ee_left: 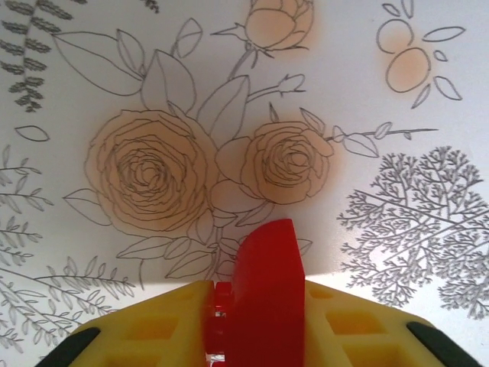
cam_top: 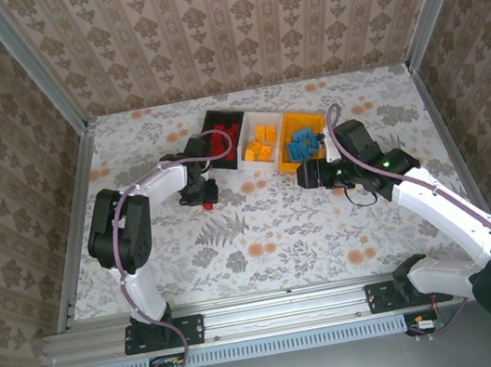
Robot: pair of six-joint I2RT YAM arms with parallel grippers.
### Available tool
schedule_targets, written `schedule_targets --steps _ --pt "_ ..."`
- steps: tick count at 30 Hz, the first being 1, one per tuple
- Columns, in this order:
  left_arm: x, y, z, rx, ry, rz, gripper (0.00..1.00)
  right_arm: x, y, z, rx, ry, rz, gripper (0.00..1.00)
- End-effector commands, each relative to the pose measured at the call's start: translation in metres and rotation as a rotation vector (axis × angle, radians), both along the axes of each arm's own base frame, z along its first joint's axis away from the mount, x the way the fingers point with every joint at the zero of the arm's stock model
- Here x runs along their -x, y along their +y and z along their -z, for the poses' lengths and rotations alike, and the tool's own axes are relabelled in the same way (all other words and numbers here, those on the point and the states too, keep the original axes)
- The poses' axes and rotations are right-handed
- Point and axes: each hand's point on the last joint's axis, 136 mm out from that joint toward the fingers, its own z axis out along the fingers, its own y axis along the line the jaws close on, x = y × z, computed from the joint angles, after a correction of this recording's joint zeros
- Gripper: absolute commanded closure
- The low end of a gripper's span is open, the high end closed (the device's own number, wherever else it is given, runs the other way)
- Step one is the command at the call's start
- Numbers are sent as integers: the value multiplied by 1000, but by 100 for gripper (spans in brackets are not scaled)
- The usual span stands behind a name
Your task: Sort the legos into containers by color
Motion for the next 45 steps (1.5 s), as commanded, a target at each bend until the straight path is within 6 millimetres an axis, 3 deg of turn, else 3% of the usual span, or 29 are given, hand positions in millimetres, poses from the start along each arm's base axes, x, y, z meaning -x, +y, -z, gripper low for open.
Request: schedule_targets --steps 1,6,12,15,18,22,30,32,38,45 --pt "-16 1 -31 50 -54 -12 72 2 -3 -7 -19 -7 19 32" --pt "-41 -10 -86 144 -147 -13 73 4 -4 -7 -26 -2 33 32" --pt "-99 -32 -163 232 -279 36 73 9 -7 -5 -37 4 50 31" --pt "-130 -44 -179 233 -312 66 73 14 -9 -4 -47 8 63 31" --pt "-158 -55 -178 241 -317 82 73 20 -13 -4 -55 9 75 31" --pt "-186 -65 -160 240 -314 88 73 32 -23 -5 -32 5 89 31" --pt "-201 -76 -123 261 -278 76 72 46 -36 -6 0 -15 111 29" --pt "-201 -76 -119 259 -269 70 62 45 -36 -5 -1 -13 108 29" --pt "-199 -72 -129 247 -288 73 53 43 -31 -4 -23 -5 104 29" --pt "-192 -68 -165 261 -344 86 51 44 -31 -3 -33 2 110 29"
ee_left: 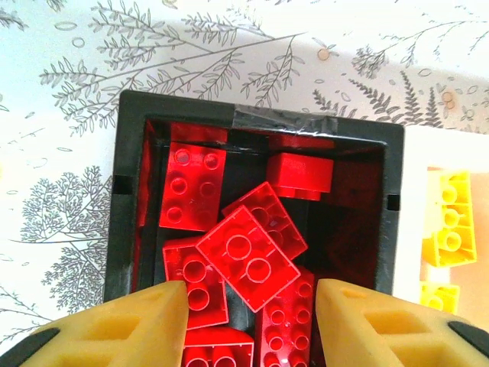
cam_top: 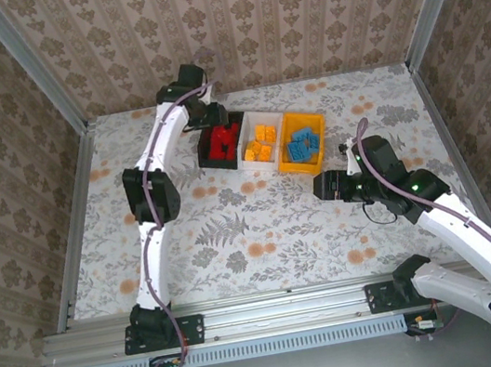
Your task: Sort the legos into containers by color
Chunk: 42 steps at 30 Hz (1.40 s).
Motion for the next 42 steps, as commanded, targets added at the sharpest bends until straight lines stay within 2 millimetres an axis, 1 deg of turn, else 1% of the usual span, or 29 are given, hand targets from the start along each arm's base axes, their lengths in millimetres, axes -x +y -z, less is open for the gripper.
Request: schedule_targets --steps 1,4,5,7,10,11,12,13,14,16,17,19,21,24,26,27,29,31,33,36,40,42 --pt "7 10 -64 28 -107 10 51 2 -3 4 -6 16 18 29" --pt "16 11 -82 46 -132 17 49 2 -5 3 6 12 22 27" --pt "19 13 -88 51 -141 18 48 2 -7 2 18 7 22 25" --pt "27 16 -102 59 -167 19 45 0 -11 -2 57 -8 22 19" --pt "42 23 -125 93 -216 23 39 -7 -23 -12 151 -66 25 5" --pt "48 26 -135 109 -234 22 34 -11 -25 -16 176 -95 17 1" --pt "54 32 -142 125 -248 12 25 -16 -26 -22 203 -131 3 0" --pt "61 37 -149 145 -259 3 7 -22 -28 -28 230 -170 -1 0" --pt "66 41 -156 163 -275 -3 0 -28 -29 -33 249 -208 2 0" --pt "76 55 -166 193 -305 -29 0 -42 -35 -41 280 -294 42 0" --pt "81 63 -173 210 -331 -48 0 -51 -36 -48 290 -366 60 0" --pt "91 81 -179 223 -367 -102 0 -61 -40 -57 316 -483 82 0" --pt "101 98 -179 232 -397 -142 0 -69 -42 -70 334 -584 102 0" --pt "112 119 -178 214 -471 -199 0 -81 -47 -81 379 -666 117 0" --pt "117 135 -174 167 -556 -257 0 -91 -52 -81 419 -679 124 0" --pt "121 142 -176 148 -627 -276 0 -97 -58 -79 431 -672 137 0" --pt "131 148 -176 94 -770 -249 0 -108 -67 -76 433 -660 156 0" --pt "142 154 -173 23 -892 -220 0 -119 -79 -71 445 -643 174 0" --pt "149 172 -165 -22 -941 -283 0 -130 -92 -64 447 -619 198 0" --pt "151 191 -145 -71 -889 -307 0 -143 -110 -49 439 -571 219 0" --pt "153 213 -120 -137 -812 -339 0 -153 -133 -29 447 -514 229 0" --pt "157 224 -107 -159 -789 -374 0 -157 -142 -13 444 -475 225 0"
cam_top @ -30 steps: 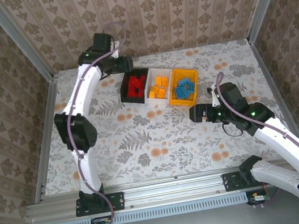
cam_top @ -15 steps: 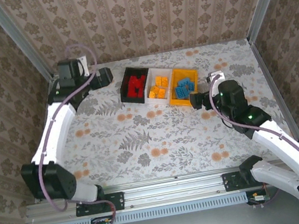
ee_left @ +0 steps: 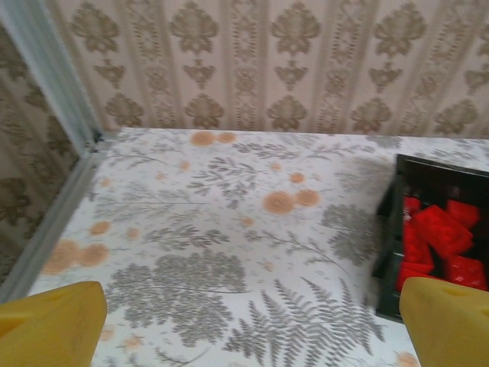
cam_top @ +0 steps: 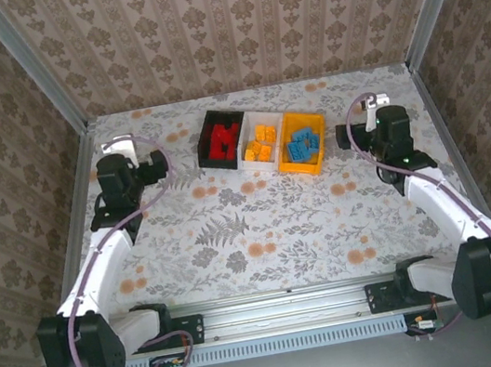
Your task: Sort the legos into containers by color
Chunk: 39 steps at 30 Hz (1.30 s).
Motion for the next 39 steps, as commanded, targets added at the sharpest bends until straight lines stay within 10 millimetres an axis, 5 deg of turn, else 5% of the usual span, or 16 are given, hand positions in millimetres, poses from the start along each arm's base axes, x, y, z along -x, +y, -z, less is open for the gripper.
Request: schedule_targets --steps 1,7,14,21,34,39 --pt "4 19 8 -45 -11 -66 0 -14 -3 -2 -16 -23 -50 0" --pt "7 31 32 -120 29 -78 0 -21 -1 49 -60 47 -56 0" --pt "11 58 64 -81 60 -158 0 -24 6 86 -84 58 -86 0" --pt "-5 47 107 -78 93 -62 0 -19 2 94 -53 -19 -74 0" --pt "-11 17 148 -139 20 107 0 -1 3 98 -9 -174 -63 0" --pt "-12 31 152 -124 19 25 0 -9 3 106 -6 -147 -63 0"
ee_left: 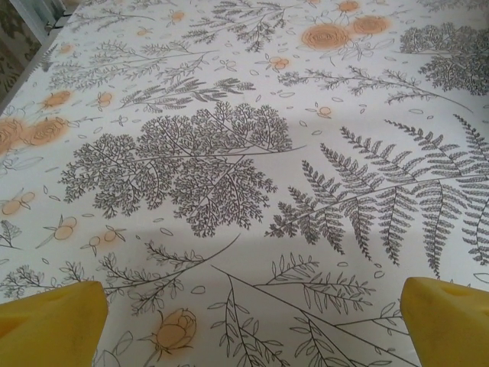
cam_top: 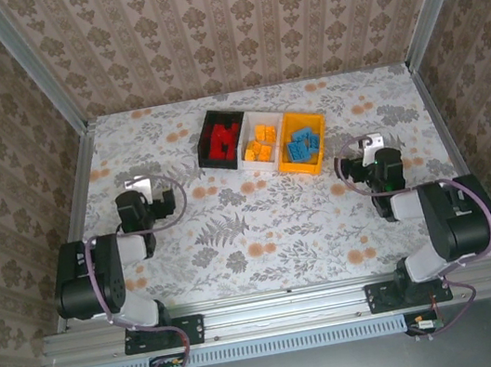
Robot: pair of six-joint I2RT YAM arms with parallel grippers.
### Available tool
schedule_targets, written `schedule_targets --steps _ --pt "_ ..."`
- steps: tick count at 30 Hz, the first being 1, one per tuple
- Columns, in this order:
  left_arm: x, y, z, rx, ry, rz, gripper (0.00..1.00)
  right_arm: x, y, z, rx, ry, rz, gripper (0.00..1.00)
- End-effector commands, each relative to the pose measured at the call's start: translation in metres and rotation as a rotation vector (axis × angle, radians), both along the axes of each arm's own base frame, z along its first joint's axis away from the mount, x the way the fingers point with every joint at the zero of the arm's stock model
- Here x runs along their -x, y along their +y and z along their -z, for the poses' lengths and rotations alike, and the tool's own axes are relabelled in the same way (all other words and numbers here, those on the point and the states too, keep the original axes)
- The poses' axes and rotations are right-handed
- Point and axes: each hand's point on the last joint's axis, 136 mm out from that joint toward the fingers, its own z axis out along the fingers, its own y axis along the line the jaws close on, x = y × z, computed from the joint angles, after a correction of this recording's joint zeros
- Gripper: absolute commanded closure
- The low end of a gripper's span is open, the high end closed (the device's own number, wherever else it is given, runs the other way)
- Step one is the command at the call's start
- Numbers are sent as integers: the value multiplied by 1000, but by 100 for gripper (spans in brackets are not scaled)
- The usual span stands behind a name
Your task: Sort the legos into containers by color
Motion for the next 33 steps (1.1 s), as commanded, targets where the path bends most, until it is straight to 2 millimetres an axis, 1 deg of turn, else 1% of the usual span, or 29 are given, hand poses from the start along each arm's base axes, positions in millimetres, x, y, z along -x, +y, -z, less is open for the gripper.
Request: schedule_targets --steps 1,3,33 --pt "-13 11 -25 -8 -105 -59 0 -18 -4 -18 26 -43 23 0" --pt "-13 14 -25 1 -105 -65 0 -18 -4 -18 32 -45 28 0" --pt "-12 13 -25 -7 -108 -65 0 -17 -3 -18 36 -51 27 0"
